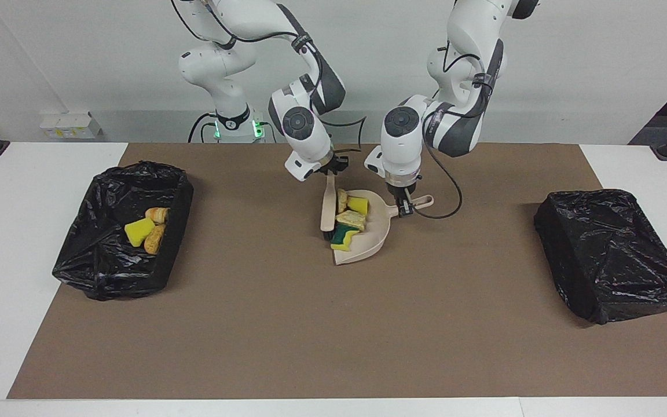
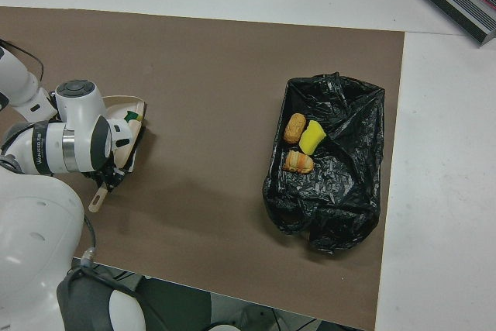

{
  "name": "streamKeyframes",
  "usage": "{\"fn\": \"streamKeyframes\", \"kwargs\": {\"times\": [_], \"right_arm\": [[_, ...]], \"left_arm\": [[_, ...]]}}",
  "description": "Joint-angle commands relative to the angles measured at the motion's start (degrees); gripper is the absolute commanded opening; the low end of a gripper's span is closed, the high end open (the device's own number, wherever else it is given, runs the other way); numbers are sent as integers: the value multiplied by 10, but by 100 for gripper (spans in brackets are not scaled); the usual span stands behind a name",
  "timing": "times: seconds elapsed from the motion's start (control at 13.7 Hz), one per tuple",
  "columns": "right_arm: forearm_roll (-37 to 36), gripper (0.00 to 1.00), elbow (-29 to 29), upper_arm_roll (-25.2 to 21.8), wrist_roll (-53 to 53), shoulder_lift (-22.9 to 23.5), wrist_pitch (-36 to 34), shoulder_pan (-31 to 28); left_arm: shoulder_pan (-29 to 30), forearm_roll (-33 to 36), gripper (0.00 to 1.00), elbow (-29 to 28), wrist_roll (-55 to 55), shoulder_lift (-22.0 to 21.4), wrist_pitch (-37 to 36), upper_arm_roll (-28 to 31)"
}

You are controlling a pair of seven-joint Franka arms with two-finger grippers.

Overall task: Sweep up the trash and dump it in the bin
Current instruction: 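Push the remaining trash into the dustpan with the right gripper's brush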

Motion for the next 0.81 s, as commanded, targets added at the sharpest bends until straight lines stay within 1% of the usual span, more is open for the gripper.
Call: {"fn": "streamKeyframes", "kwargs": {"times": [0.0, 0.15, 0.29, 0.44, 0.59, 0.73], "right_arm": [[48, 0, 30, 1, -35, 9, -6, -3], [45, 0, 30, 0, -35, -7, -13, -5], [18, 0, 31, -5, -3, -19, -38, -4], [-67, 0, 31, -6, 35, -29, -55, -9], [-102, 0, 32, -8, 61, -30, -67, -10], [-153, 0, 36, -8, 84, -31, -80, -11]], "left_arm": [[-9, -4, 0, 6, -8, 3, -9, -1], [-9, -4, 0, 5, -4, 2, -7, -1], [-4, -4, 0, 5, 2, -4, -10, 0], [-3, -4, 0, 5, 4, -3, -8, 0], [-3, -4, 0, 5, 4, -4, -9, 0], [-2, -4, 0, 5, 5, -5, -8, 0]]}}
